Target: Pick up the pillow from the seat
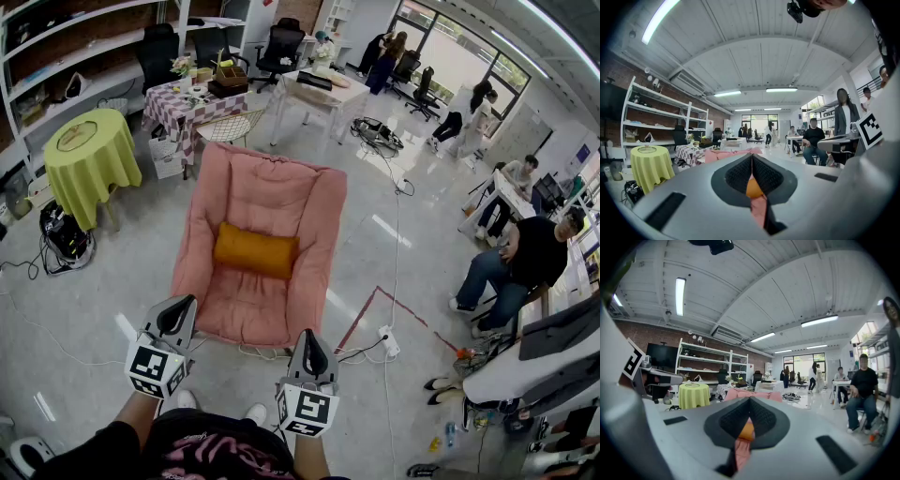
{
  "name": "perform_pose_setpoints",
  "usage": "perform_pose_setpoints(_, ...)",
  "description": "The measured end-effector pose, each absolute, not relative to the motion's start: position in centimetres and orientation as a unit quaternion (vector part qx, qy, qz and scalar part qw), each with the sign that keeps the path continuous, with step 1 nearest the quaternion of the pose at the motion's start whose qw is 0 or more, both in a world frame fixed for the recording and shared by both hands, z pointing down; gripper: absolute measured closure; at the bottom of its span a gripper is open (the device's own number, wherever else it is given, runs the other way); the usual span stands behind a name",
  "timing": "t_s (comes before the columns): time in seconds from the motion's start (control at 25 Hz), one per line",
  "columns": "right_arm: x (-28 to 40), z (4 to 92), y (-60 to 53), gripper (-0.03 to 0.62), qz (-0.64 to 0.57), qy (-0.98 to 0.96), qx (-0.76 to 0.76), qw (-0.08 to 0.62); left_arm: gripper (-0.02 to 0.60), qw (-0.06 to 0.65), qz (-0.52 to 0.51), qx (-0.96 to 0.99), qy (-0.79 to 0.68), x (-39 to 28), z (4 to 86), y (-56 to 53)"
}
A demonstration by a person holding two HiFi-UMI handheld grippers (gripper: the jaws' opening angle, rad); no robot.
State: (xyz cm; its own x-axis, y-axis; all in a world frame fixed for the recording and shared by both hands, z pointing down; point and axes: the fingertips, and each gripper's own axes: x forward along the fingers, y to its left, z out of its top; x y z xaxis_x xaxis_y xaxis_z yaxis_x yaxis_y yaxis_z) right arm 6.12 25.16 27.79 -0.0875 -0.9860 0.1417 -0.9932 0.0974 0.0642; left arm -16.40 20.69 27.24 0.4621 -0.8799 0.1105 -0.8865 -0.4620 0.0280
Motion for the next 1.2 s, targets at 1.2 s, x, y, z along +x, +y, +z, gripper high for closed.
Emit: perform_pose_setpoints(1.2, 3.6, 27.7, 24.2, 0.574, 0.014, -0.731, 0.678, 0.078, 0.571, 0.054, 0.039, 0.859, -0.507, -18.3, 28.1, 19.4)
